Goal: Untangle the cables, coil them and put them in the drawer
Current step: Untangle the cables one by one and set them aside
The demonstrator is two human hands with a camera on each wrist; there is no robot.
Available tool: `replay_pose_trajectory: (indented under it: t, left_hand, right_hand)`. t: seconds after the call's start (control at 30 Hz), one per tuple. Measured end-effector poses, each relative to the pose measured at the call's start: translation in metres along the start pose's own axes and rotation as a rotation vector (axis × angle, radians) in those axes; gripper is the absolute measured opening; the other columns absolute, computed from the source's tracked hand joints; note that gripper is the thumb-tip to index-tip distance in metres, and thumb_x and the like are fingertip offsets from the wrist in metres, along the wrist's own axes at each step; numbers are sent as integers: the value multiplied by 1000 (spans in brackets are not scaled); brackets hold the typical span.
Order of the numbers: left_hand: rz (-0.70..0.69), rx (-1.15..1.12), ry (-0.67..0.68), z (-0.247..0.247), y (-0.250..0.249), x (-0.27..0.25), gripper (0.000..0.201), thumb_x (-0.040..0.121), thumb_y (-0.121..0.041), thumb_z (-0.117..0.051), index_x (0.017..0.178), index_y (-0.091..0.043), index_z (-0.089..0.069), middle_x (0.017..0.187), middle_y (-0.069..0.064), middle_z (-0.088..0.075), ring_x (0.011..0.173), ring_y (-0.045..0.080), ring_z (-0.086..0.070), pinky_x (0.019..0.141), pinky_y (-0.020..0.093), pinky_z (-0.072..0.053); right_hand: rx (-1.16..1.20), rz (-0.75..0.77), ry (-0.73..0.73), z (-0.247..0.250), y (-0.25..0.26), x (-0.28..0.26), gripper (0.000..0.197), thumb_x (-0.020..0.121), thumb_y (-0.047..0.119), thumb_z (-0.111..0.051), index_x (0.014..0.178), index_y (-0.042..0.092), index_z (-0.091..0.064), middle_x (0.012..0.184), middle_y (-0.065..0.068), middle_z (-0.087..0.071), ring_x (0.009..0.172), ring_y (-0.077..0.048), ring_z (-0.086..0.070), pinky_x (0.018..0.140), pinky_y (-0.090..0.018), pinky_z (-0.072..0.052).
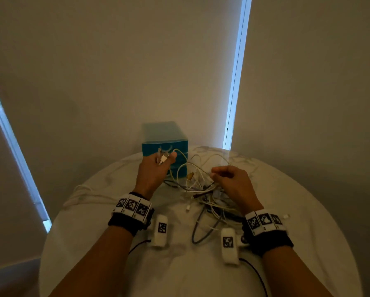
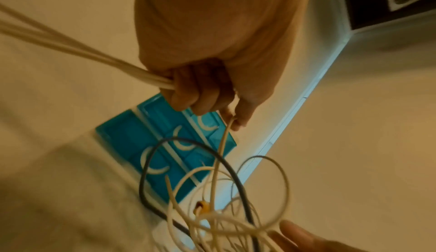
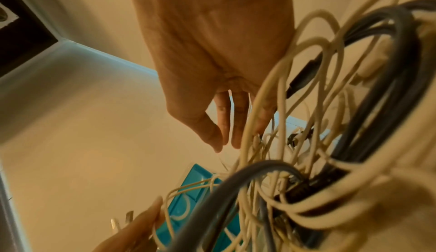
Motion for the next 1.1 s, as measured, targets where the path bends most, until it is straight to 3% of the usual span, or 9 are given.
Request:
replay_pose_trajectory:
  t: [0.1, 0.2, 0.37, 0.43, 0.53, 0.7, 0.83, 1.0, 1.1]
  left_hand:
    - [-23, -141, 39, -1, -18, -4, 41, 93, -57, -75, 93, -16, -81, 92, 0, -80, 89, 15, -73, 78, 33, -53]
    - [-4, -162, 212, -13, -48, -1, 34, 96, -52, -73, 100, -19, -81, 75, -19, -76, 68, -5, -69, 63, 17, -48]
    - [-5, -128, 374, -22, -86, -8, 33, 86, -60, -80, 83, -28, -84, 78, -16, -77, 79, 11, -70, 78, 34, -52]
    - [-20, -199, 288, -17, -86, -9, 32, 86, -56, -81, 88, -25, -85, 92, -8, -82, 88, 12, -76, 83, 34, -56]
    - [-6, -311, 154, -12, -72, -10, 37, 93, -58, -72, 101, -25, -85, 95, -13, -81, 72, -3, -68, 67, 21, -48]
    - [-58, -194, 295, -42, -57, -32, 26, 96, -47, -73, 107, -26, -84, 99, -19, -81, 86, -10, -71, 67, 8, -49]
    - [-125, -126, 421, -59, -48, -46, 20, 92, -34, -82, 111, -27, -83, 110, -18, -80, 105, -3, -73, 85, 10, -54]
    - [-149, -157, 304, -44, -46, -43, 19, 88, -38, -86, 103, -27, -84, 109, -9, -81, 107, 8, -74, 101, 39, -59]
    - [-177, -119, 253, -38, -48, -43, 23, 83, -45, -89, 96, -26, -83, 103, -8, -81, 102, 9, -75, 97, 40, -60]
  right_hand:
    - [-18, 130, -52, -6, 23, -10, 13, 90, 31, -85, 102, 30, -81, 103, 14, -80, 105, -4, -72, 96, -35, -62]
    - [-11, 243, 81, -29, 50, -25, 26, 89, 43, -85, 113, 35, -77, 112, 18, -76, 104, -3, -70, 86, -24, -61]
    - [-89, 226, 306, -72, 43, -39, 15, 86, 53, -83, 96, 43, -79, 110, 11, -75, 89, -9, -72, 79, -30, -62]
    - [-88, 214, 242, -66, 40, -38, 17, 87, 54, -82, 93, 39, -81, 103, 10, -73, 89, -8, -70, 82, -34, -61]
    - [63, 192, 27, -36, 43, -32, 18, 89, 50, -83, 91, 32, -82, 95, 9, -69, 90, -8, -68, 82, -29, -59]
    - [291, 87, -210, 6, 46, -25, 19, 95, 40, -78, 104, 25, -85, 92, 8, -81, 85, -3, -73, 77, -21, -59]
    - [466, -47, -195, 13, 43, -27, 20, 93, 41, -80, 106, 26, -86, 93, -1, -82, 84, -11, -72, 71, -29, -58]
    - [379, -44, -138, 10, 50, -33, 23, 91, 38, -82, 102, 18, -85, 90, -2, -83, 86, -14, -79, 63, -24, -57]
    - [386, -48, -102, 2, 50, -36, 22, 92, 34, -82, 101, 14, -85, 90, -5, -83, 90, -20, -81, 65, -29, -58]
Point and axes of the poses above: each hand's wrist, its own x-axis towards the middle knuckle, its own z-axis out of the back of the hand, y = z × x, the point moved 7 cm from there along x, towards the middle knuckle
